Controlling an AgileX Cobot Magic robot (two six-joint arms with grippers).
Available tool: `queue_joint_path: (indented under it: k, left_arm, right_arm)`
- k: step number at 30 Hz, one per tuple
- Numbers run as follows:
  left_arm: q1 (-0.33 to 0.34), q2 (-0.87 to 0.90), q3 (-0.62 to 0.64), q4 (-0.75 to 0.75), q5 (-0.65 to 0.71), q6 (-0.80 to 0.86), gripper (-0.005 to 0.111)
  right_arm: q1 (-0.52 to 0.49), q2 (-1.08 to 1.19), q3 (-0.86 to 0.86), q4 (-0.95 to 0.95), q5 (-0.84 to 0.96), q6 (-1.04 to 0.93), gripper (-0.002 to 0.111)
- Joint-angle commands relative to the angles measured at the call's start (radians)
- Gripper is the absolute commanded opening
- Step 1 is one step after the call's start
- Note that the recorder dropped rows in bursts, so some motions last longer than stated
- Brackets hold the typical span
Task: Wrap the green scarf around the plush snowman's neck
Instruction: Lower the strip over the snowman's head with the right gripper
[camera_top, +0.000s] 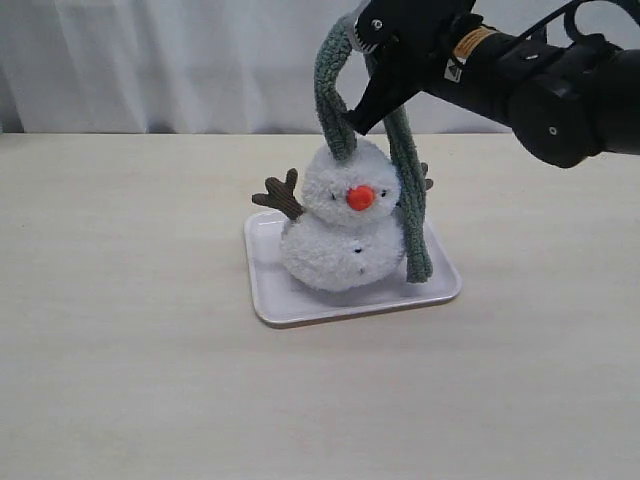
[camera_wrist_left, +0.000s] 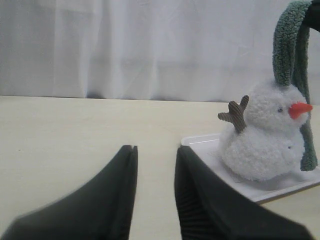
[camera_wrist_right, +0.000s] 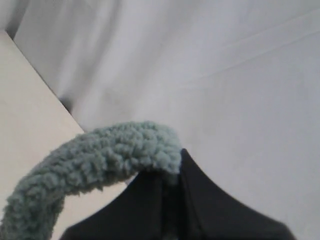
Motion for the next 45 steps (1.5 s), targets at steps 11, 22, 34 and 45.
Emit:
queue_joint_path:
  k: [11,22,34,45]
  left_arm:
    - [-0.002,-0.002,0.003,0.004,-0.004,-0.005,0.027]
    - [-0.002,-0.002,0.003,0.004,-0.004,-0.005,0.027]
    - [-0.002,-0.002,0.003,0.004,-0.001,-0.005,0.027]
    - [-0.002,-0.002,0.003,0.004,-0.001,-0.005,0.027]
  right_arm:
    - [-0.007,0.002,-0.002,-0.529,-0.231,0.675,0.004]
    - [-0.009,0.077,-0.036,-0.564,-0.042,0.671,0.004]
    - [-0.007,0.158,-0.064,-0.933,-0.079,0.644,0.004]
    - [-0.007,0.158,-0.064,-0.924,-0.013,0.492,0.046]
